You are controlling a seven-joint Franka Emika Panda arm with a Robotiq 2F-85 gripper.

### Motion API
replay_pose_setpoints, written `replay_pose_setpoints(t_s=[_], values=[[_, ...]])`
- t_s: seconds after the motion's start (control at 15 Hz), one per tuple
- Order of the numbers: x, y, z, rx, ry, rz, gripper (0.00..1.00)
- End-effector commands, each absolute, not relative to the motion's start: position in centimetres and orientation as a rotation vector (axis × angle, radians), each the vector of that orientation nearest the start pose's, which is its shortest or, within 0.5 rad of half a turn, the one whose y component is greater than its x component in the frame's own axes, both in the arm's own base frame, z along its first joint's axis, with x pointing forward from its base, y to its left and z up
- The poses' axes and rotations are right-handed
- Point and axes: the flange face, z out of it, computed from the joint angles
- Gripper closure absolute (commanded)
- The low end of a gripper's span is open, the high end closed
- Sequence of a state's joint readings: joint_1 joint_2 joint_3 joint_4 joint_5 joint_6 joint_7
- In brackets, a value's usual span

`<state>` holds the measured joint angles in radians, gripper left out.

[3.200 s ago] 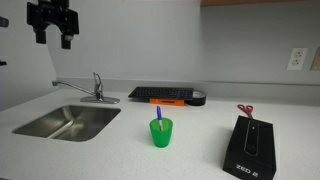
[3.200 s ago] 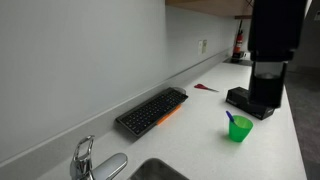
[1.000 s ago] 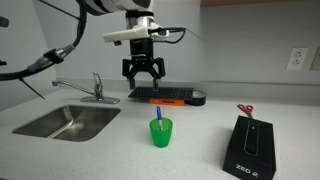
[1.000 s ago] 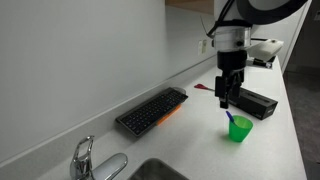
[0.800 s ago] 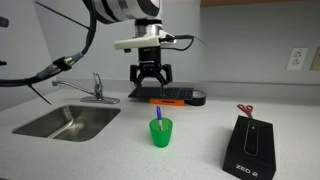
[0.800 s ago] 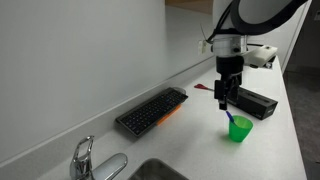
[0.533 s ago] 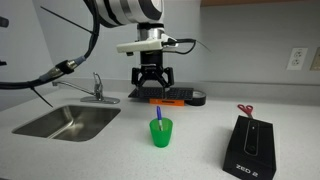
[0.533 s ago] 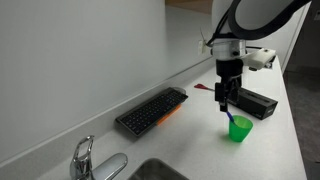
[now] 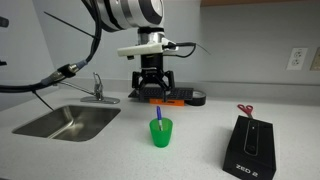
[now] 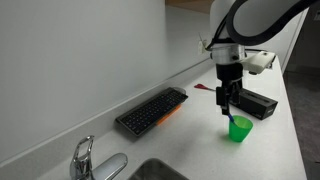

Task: Pick up the pen from the green cup and put it on the table.

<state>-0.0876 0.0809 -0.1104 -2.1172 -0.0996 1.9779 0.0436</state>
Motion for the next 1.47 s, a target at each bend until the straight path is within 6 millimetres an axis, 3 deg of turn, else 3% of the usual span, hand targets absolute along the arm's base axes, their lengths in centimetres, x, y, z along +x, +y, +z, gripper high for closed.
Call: replay_pose_setpoints(t_s=[0.0,0.4,0.47,0.53,0.67,1.2,1.4], values=[[52.1,-11.7,35.0,-3.228,0.316,0.458,0.0],[52.5,-12.5,32.7,-3.246,0.319,0.548,0.01],[52.6,-12.6,32.5,-3.246,0.32,0.552,0.09],[52.9,-12.6,32.3,-3.247,0.326,0.543,0.26],[53.2,-12.7,32.0,-3.243,0.327,0.54,0.36],[53.8,-13.0,32.2,-3.241,0.348,0.531,1.0],[53.5,-13.1,33.0,-3.24,0.366,0.52,0.96]])
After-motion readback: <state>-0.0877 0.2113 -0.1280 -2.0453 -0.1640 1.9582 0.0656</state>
